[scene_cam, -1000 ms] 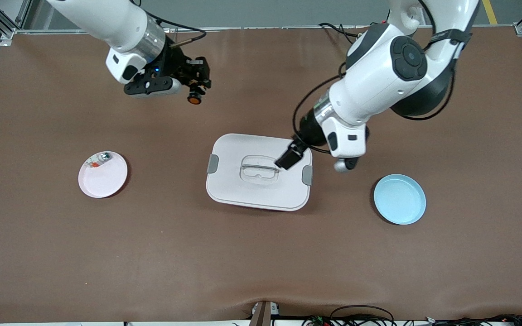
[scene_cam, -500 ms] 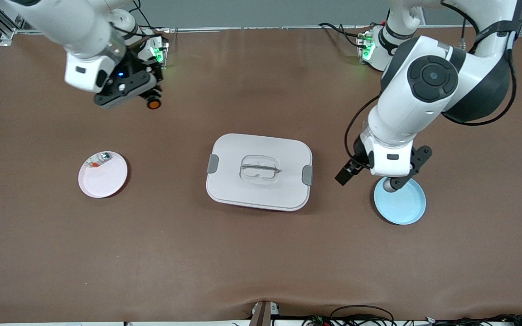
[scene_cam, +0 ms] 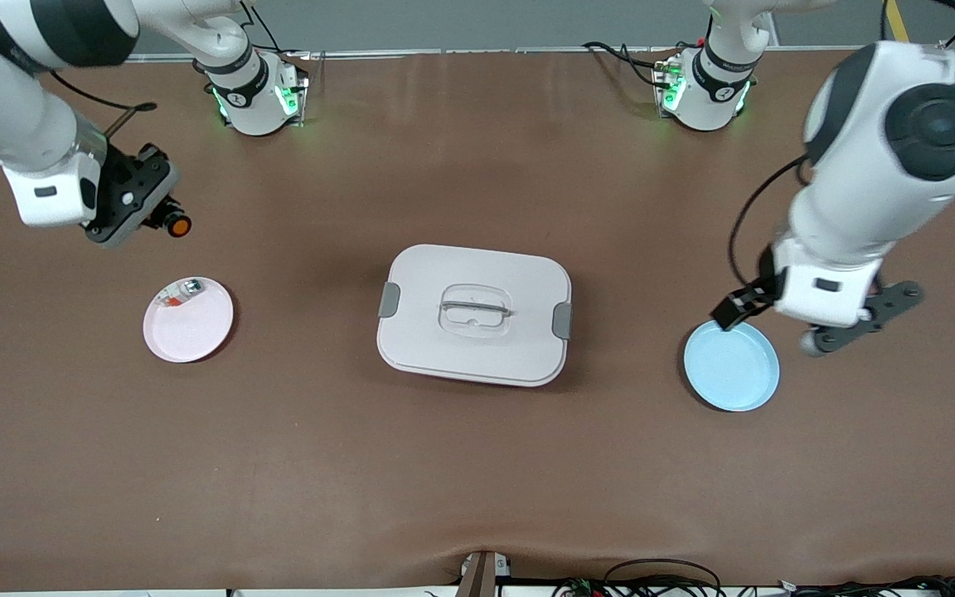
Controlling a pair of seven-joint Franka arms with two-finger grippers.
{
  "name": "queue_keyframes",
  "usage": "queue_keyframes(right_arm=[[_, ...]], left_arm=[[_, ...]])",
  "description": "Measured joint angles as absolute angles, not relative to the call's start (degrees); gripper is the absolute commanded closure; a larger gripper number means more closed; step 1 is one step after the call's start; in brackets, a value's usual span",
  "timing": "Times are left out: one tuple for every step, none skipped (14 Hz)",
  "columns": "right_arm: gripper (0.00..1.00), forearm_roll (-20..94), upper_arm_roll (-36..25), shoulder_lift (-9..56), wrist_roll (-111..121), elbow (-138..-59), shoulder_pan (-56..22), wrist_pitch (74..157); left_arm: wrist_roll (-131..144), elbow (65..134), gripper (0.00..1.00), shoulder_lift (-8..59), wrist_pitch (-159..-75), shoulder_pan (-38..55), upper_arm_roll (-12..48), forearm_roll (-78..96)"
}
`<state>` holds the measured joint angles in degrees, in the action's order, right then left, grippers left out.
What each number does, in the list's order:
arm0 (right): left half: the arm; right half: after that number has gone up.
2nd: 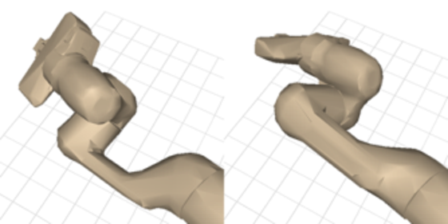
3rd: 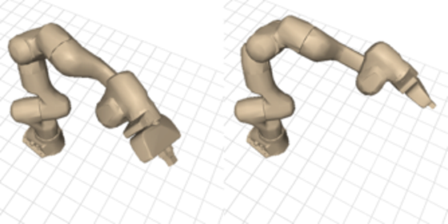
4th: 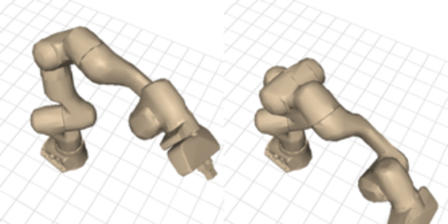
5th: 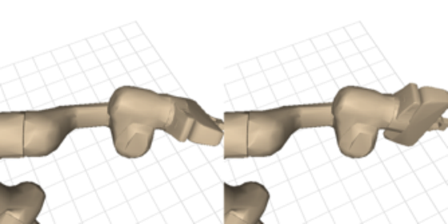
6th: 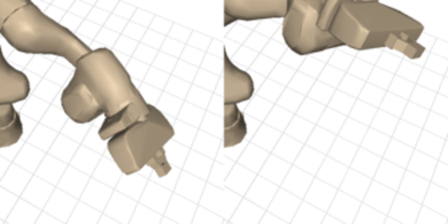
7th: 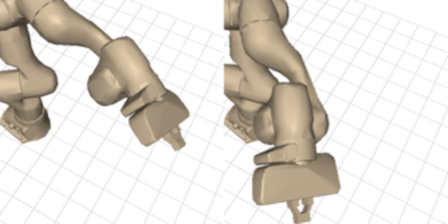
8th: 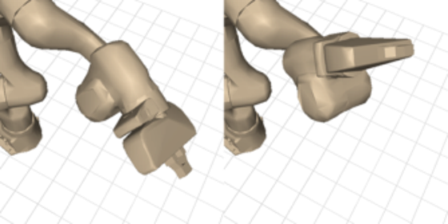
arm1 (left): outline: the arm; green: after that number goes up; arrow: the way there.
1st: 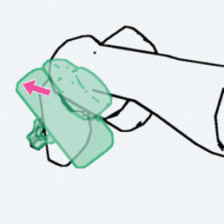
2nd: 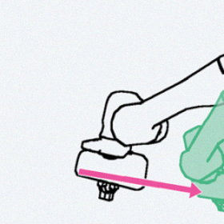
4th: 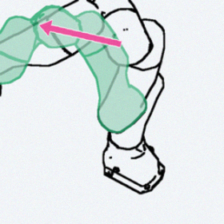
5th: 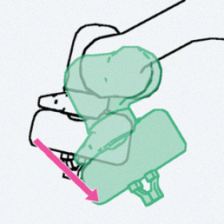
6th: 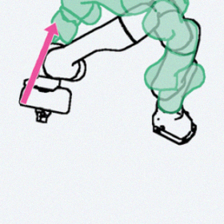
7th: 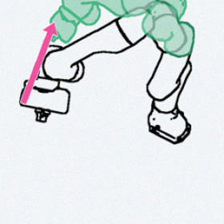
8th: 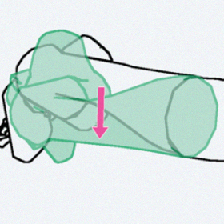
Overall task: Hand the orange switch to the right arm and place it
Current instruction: 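Carry the switch to the white plate while the left gripper withdraws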
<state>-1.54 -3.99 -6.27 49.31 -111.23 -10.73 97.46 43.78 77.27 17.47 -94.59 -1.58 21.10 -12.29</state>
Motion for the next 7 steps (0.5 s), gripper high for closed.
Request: queue_keyframes(right_arm=[[0.97, -1.72, -3.99, -6.21, 53.28, -113.89, -9.1, 101.38], [0.98, -1.84, -3.99, -6.15, 57.32, -116.52, -7.51, 105.62], [0.98, -1.94, -4.0, -6.08, 60.64, -119.09, -6.06, 109.68], [0.98, -2.3, -4.0, -5.96, 62.73, -121.45, -4.83, 113.23], [0.98, -3.5, -4.0, -5.77, 63.89, -123.59, -3.92, 116.35], [0.98, -5.51, -3.99, -5.47, 64.4, -125.33, -3.48, 119.0], [0.98, -7.35, -3.98, -5.04, 64.45, -126.67, -3.4, 121.36]], left_arm=[[40.94, 77.28, 0.0, 16.75, -93.85, -2.86, 21.11, -12.29], [38.39, 77.28, 0.0, 16.16, -93.14, -3.96, 21.14, -12.29], [35.51, 77.28, 0.0, 15.52, -92.37, -4.88, 21.13, -12.25], [32.42, 77.3, 0.0, 14.82, -91.42, -5.38, 20.86, -12.19], [29.12, 77.43, 0.0, 13.93, -90.39, -5.29, 19.99, -12.18], [25.63, 77.83, 0.0, 12.86, -89.72, -4.93, 18.67, -12.05], [22.09, 78.6, 0.0, 11.55, -89.38, -4.43, 16.95, -11.5]])
